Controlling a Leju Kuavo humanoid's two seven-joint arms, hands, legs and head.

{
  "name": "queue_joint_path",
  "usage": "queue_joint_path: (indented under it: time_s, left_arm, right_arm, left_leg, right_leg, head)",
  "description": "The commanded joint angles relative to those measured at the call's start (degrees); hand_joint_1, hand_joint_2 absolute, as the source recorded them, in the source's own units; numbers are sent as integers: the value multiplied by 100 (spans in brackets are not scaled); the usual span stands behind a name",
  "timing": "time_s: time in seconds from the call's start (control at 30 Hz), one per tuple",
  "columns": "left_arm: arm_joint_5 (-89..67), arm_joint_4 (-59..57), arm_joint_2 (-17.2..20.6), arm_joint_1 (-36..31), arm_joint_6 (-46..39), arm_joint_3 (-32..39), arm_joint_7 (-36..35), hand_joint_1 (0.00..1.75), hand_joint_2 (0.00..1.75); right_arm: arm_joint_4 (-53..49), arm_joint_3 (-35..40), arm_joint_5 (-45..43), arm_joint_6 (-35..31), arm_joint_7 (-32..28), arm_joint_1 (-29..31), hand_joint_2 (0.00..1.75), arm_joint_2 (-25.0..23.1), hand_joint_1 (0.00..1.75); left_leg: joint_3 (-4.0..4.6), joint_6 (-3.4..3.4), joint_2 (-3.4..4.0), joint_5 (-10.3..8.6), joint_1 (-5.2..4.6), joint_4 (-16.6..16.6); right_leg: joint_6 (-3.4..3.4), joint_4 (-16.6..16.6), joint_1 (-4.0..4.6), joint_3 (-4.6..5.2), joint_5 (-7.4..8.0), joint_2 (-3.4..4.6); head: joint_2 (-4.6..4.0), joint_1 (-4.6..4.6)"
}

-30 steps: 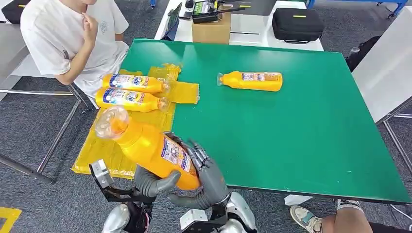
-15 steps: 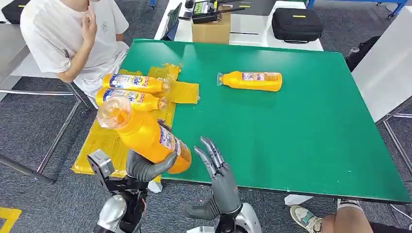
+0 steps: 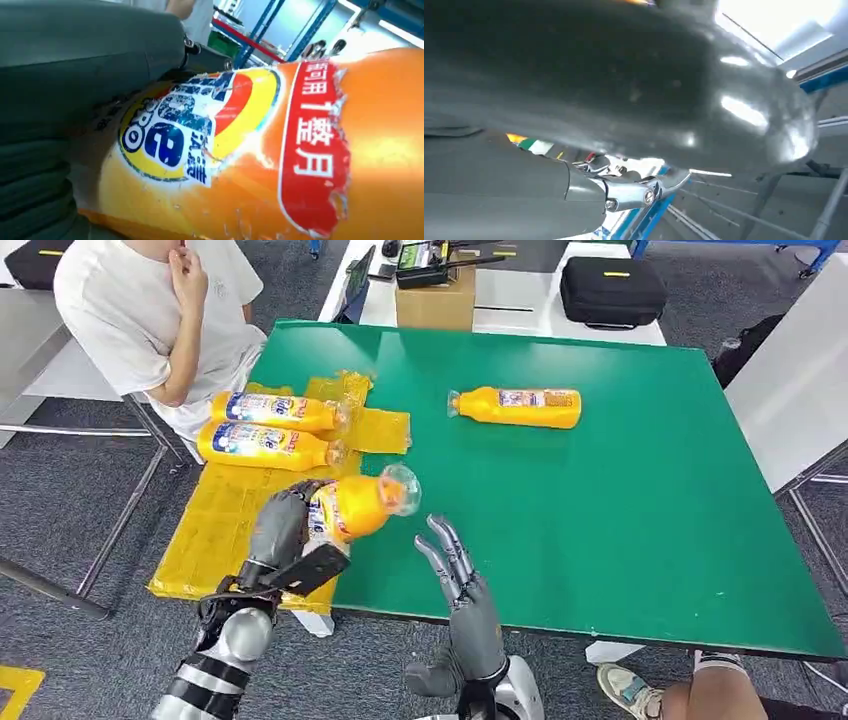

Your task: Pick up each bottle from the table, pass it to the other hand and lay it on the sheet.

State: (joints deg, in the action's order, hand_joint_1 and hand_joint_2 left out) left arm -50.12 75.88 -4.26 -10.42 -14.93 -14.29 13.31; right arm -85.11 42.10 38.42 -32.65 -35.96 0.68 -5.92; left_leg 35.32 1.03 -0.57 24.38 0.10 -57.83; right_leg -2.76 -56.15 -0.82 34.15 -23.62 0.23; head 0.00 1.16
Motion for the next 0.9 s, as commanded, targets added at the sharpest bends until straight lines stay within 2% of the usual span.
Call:
queue_joint_path:
  time_s: [0.03,0.1,0.2,0.23,0.5,0.53,0.57,0.63,0.73,0.8,0.9]
  left_arm:
    - [-1556,-4162,643,-2165,388,-601,-458,175,175]
    - [-1739,-4884,654,-2564,421,-626,-555,175,175]
    - [-1879,-5352,624,-2912,636,-614,-747,175,175]
    - [-1879,-5353,622,-2924,642,-613,-747,175,175]
    - [-2002,-5393,594,-2963,643,-667,-909,175,175]
    - [-2197,-5533,563,-3094,762,-753,-1146,113,175]
    - [-2253,-5566,556,-3155,835,-779,-1165,2,175]
    - [-2021,-5629,491,-3257,1035,-488,-1111,0,175]
    - [-1983,-5618,484,-3273,1059,-452,-1061,0,175]
    - [-1314,-5558,407,-3281,1448,66,-520,0,175]
    - [-257,-5429,409,-3281,2407,710,700,0,175]
  right_arm:
    - [197,-228,-532,624,-279,272,0,35,0]
    - [308,-241,-666,704,-327,311,0,-7,0]
    - [447,-213,-762,775,-356,322,0,-33,0]
    - [452,-212,-762,776,-356,320,0,-33,0]
    - [484,-211,-779,773,-358,338,0,-37,0]
    - [550,-241,-827,771,-358,343,0,-68,0]
    - [585,-249,-843,766,-366,351,0,-78,0]
    - [692,-268,-879,744,-400,386,0,-106,0]
    - [706,-272,-884,738,-404,390,0,-107,0]
    - [781,-252,-1008,675,-404,428,0,-87,0]
    - [857,-35,-1319,630,-404,580,0,-7,0]
  left_leg:
    - [-23,-5,-28,-7,0,13]
    - [-24,-6,-31,-8,0,11]
    - [-24,-9,-12,-4,4,3]
    - [-24,-9,-1,-6,5,6]
    - [-20,-8,8,-8,2,5]
    - [-34,-11,11,-2,4,4]
    - [-24,-10,4,-7,5,4]
    - [-29,-12,7,-6,6,1]
    - [-19,-10,9,-10,4,2]
    - [-23,-13,11,-11,4,2]
    - [-27,-11,10,-14,5,5]
  right_leg:
    - [8,8,1,-31,-5,-31]
    - [10,5,1,-33,-4,-28]
    - [13,-1,6,-31,-4,-14]
    - [29,2,7,-26,10,-9]
    - [23,-4,4,-21,10,2]
    - [29,-5,7,-34,4,4]
    - [26,-3,7,-26,9,0]
    - [30,-5,9,-31,7,0]
    - [26,-7,6,-17,13,5]
    - [27,-8,6,-20,11,5]
    - [26,-7,6,-24,10,5]
  head:
    - [-2,-7]
    - [0,-2]
    - [0,-5]
    - [-2,-4]
    - [0,-7]
    - [0,-4]
    - [0,-4]
    - [0,-4]
    - [0,-4]
    - [0,-4]
    - [0,-4]
